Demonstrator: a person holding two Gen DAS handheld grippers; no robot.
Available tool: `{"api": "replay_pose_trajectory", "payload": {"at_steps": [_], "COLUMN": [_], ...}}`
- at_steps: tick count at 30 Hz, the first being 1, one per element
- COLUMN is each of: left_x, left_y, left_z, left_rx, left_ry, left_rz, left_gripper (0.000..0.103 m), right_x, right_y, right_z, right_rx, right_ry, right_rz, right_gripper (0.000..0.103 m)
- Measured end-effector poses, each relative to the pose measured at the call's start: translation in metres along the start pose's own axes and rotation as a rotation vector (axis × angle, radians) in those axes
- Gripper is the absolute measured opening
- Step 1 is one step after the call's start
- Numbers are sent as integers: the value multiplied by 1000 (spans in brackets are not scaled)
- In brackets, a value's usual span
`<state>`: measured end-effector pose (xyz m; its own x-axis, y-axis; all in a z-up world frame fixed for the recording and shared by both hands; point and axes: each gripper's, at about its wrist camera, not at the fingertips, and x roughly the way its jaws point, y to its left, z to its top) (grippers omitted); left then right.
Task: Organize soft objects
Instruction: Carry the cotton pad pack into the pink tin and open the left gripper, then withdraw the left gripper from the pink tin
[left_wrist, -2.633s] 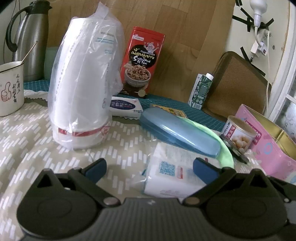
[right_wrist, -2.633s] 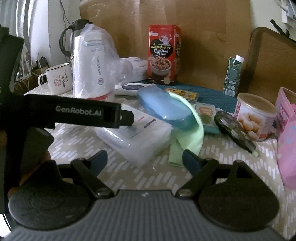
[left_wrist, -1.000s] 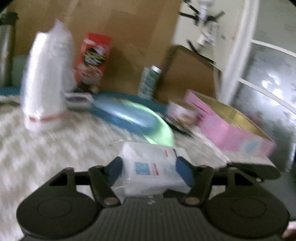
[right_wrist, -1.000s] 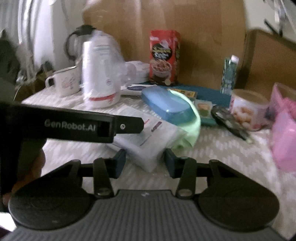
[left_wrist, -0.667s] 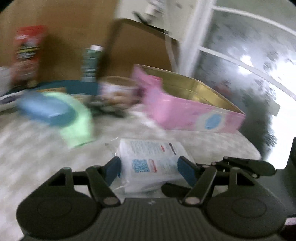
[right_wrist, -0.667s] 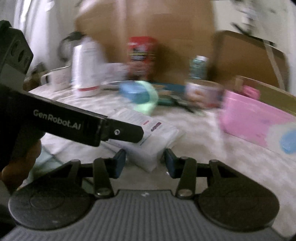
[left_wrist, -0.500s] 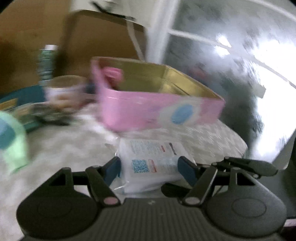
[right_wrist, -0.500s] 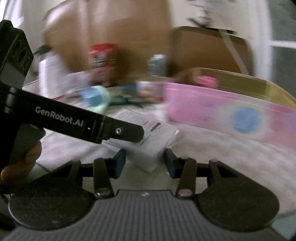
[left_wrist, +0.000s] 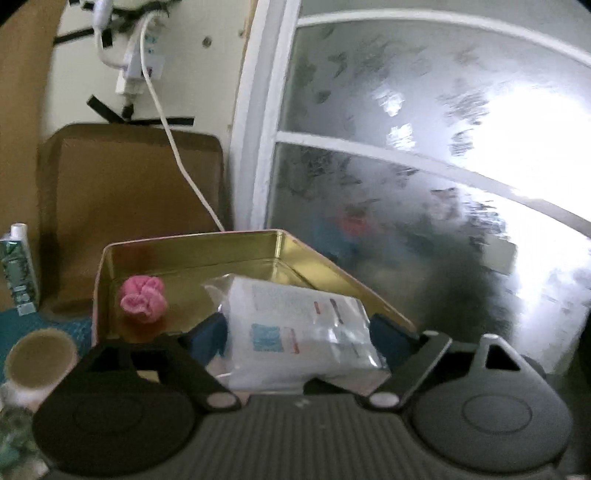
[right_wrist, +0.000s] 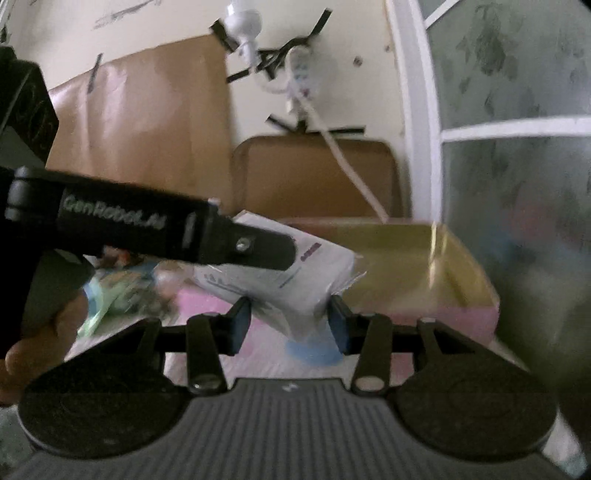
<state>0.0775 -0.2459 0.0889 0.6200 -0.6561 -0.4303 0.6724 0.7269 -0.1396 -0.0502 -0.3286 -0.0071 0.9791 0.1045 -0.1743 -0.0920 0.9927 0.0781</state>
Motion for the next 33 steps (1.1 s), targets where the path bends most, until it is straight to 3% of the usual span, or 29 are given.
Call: {"api": "replay_pose_trajectory", "payload": {"at_steps": [3,6,8,15,20,23,26,30,33], "left_x": [43,72,70,-4,-78,-114,-136,-159,-179], "left_y": [4,13,22,43,57,77,109,158,190], "left_z": [6,3,-1,-18,-53,-81,-106,-130,-138], "left_rx": [-19,-53,-82,-108,-71,-64,-98,-207,-298], "left_ry": [51,94,93,-34,-88,-80,-27,33,25], "left_rz": [46,154,192,212,253,352,476,639,703], "left_gripper": [90,91,91,95,95,95,95,92,91], "right_x": [28,62,71,42,20,14,23,47,65], "right_y": [-15,-23,-30,-22,0,23,52,100,135], "right_z": [5,4,1,-5,0,3,6,6,7], "right_rx": [1,-15,-6,36,82,60,18,-55,-98], "right_ry": [34,91,99,8,-107,-151,-113,1,69], "right_rz": [-63,-207,-266,-253,-164,-64,53,182,264], "right_gripper": [49,51,55,66,66,65,63,37,34]}}
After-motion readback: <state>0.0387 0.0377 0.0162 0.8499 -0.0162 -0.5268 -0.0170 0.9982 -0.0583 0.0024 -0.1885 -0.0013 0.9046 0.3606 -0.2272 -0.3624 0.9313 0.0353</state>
